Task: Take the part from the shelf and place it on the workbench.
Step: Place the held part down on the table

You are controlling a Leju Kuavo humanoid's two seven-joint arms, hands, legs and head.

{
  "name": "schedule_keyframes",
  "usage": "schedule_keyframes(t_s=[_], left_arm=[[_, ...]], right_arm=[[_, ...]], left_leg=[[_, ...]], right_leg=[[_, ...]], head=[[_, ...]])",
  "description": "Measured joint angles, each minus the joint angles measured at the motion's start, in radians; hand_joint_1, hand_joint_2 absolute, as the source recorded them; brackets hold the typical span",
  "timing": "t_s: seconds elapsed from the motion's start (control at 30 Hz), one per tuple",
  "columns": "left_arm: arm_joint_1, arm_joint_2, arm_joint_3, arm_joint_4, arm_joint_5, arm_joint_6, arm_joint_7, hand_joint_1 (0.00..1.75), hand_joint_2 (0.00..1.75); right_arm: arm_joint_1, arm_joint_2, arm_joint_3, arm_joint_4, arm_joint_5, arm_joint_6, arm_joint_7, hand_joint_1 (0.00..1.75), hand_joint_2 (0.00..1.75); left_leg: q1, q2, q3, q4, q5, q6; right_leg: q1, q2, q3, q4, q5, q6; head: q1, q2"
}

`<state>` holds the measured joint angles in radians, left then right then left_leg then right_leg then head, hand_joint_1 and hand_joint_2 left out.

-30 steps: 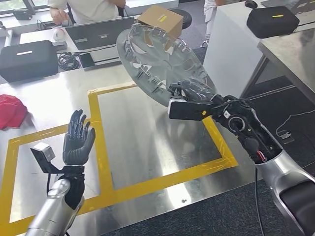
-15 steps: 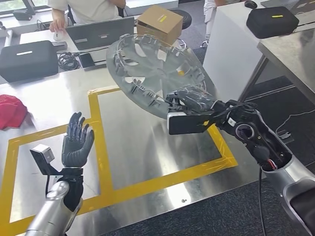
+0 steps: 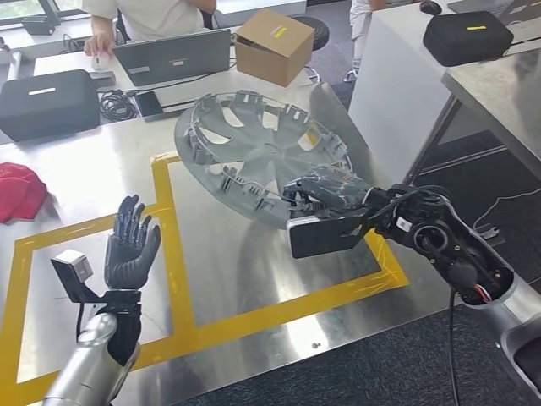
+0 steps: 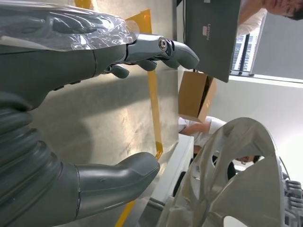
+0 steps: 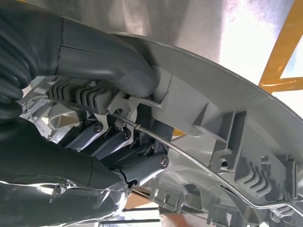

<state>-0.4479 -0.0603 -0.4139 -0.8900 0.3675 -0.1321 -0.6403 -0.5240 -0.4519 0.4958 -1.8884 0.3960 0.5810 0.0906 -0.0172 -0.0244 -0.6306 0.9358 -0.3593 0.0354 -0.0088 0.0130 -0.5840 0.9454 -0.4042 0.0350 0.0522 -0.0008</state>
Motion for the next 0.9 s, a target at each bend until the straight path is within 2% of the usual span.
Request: schedule_keyframes(t_s=[0.07,0.4,0.53,0.9], left_arm=[[0.002,0.003,0.0,0.0,0.0,-0.001,-0.001,0.0,1.75],[0.003,0.011,0.001,0.0,-0.015,-0.003,-0.002,0.0,1.75],[0.004,0.012,0.001,-0.001,-0.006,-0.01,0.003,0.0,0.0],[0.004,0.012,0.004,-0.007,-0.005,-0.011,-0.003,0.0,0.0]], right_arm=[[-0.001,-0.005,0.005,-0.007,-0.006,0.002,0.003,0.0,0.0],[-0.018,-0.011,0.02,-0.013,-0.007,-0.008,-0.01,0.0,0.0],[-0.022,-0.011,0.021,-0.014,-0.007,-0.016,-0.015,0.0,0.0],[-0.036,-0.017,0.03,-0.013,-0.007,-0.03,-0.031,0.0,0.0]], left_leg=[[0.0,0.0,0.0,0.0,0.0,0.0],[0.0,0.0,0.001,0.0,0.0,0.0],[0.0,0.0,0.001,0.0,0.0,0.0],[0.0,0.0,0.001,0.0,0.0,0.0]], right_leg=[[0.0,0.0,0.0,0.0,0.0,0.0],[0.0,0.0,0.001,0.0,0.0,0.0],[0.0,0.0,0.002,0.0,0.0,0.0],[0.0,0.0,0.002,0.0,0.0,0.0]], head=[[0.0,0.0],[0.0,0.0],[0.0,0.0],[0.0,0.0]])
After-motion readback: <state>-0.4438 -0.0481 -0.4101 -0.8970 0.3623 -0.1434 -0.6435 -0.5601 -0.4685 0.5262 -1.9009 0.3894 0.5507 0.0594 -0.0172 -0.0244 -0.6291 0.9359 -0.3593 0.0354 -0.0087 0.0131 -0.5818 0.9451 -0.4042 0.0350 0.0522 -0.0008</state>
